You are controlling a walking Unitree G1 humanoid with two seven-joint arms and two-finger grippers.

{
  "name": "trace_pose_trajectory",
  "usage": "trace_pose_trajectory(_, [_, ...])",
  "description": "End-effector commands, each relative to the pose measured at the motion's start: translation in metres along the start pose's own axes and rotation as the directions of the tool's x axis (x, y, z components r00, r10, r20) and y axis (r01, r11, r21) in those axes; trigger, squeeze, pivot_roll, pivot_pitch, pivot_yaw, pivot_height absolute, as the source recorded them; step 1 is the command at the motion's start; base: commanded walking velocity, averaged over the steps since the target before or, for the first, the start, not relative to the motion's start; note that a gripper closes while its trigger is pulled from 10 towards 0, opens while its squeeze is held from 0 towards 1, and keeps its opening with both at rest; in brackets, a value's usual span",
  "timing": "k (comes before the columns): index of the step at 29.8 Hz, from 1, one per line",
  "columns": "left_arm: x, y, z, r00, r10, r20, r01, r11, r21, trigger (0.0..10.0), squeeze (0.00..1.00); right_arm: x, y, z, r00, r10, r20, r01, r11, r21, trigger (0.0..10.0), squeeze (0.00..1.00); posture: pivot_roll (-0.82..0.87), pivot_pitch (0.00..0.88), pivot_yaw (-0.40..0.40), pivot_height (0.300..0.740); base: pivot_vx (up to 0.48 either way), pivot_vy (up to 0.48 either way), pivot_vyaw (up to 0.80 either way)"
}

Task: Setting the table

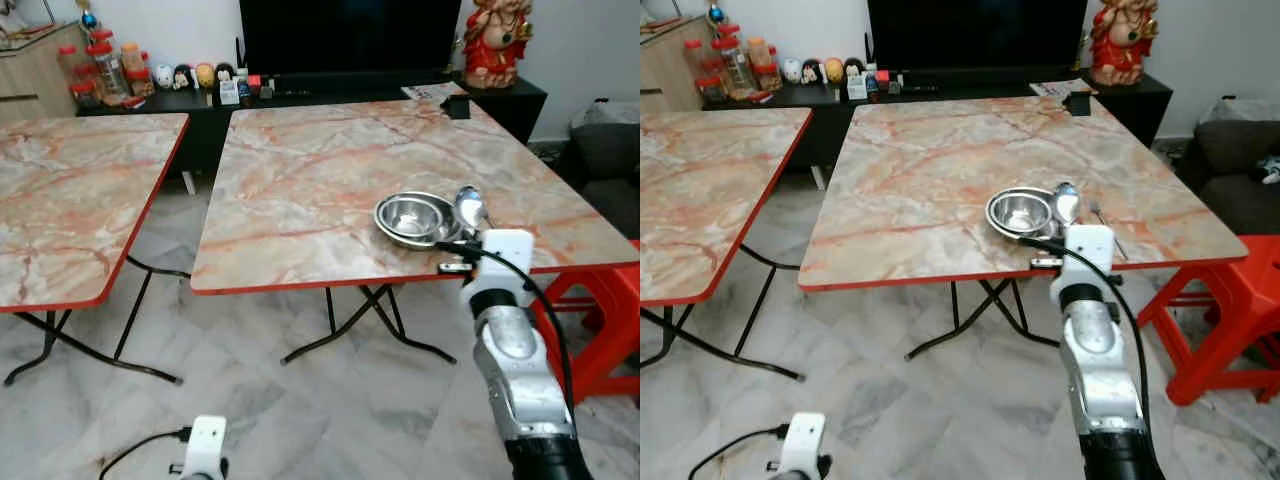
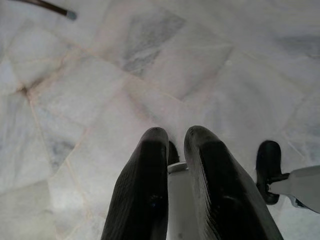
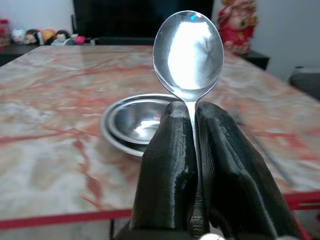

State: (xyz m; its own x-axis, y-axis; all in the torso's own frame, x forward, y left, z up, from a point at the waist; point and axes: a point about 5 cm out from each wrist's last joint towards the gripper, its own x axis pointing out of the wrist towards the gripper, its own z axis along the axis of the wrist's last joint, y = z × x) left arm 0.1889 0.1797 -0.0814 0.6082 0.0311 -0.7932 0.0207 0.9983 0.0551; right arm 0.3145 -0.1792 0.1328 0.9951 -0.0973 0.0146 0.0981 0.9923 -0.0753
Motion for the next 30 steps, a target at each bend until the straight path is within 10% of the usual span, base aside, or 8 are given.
trace_pose_trajectory(1, [-0.001, 0.0073, -0.0038, 1.0, 0.021, -0.019, -0.021, 1.0, 0.004, 10.0, 0.0, 0.003, 0.0085, 0.0075, 0.999, 0.031, 0.02, -0.031, 1.0, 0.002, 10.0, 0.0, -0.05, 0.0, 0.001, 0.728, 0.341, 0.0, 0.0])
trace_pose_trajectory(30, [-0.0006, 0.0081, -0.0013, 1.0, 0.027, -0.01, -0.027, 0.999, 0.037, 10.0, 0.0, 0.0036, 0.0098, 0.0089, 0.999, 0.041, 0.027, -0.041, 0.999, 0.001, 10.0, 0.0, -0.05, 0.0, 0.002, 0.728, 0.254, -0.017, 0.0])
